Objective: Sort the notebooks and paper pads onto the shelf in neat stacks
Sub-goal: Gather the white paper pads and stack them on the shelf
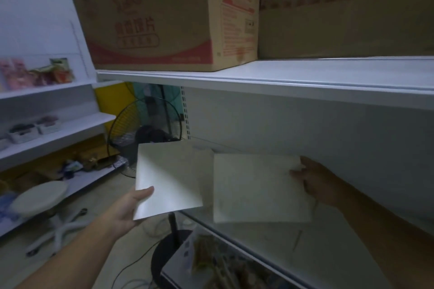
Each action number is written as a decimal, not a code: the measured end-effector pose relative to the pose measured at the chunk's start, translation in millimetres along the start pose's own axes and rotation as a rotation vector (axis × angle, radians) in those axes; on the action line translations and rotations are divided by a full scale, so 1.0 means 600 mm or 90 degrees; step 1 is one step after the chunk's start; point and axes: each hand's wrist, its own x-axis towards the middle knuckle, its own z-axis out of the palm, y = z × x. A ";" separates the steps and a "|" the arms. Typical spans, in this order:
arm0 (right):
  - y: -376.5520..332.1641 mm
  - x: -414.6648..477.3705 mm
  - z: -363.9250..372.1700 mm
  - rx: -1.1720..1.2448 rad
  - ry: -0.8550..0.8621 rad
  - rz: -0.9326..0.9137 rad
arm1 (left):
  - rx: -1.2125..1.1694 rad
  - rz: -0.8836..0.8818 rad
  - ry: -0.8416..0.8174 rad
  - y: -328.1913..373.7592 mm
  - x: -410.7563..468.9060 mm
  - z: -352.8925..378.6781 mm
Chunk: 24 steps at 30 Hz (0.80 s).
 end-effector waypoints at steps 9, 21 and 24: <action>-0.041 0.093 0.175 -0.376 -0.220 -0.056 | 0.037 -0.009 -0.145 -0.017 0.010 0.063; 0.036 0.188 0.260 -0.900 0.024 -0.105 | 0.007 0.082 -0.090 0.025 0.122 -0.047; 0.070 0.190 0.264 -0.999 -0.032 0.044 | -0.038 0.066 -0.064 0.045 0.173 -0.102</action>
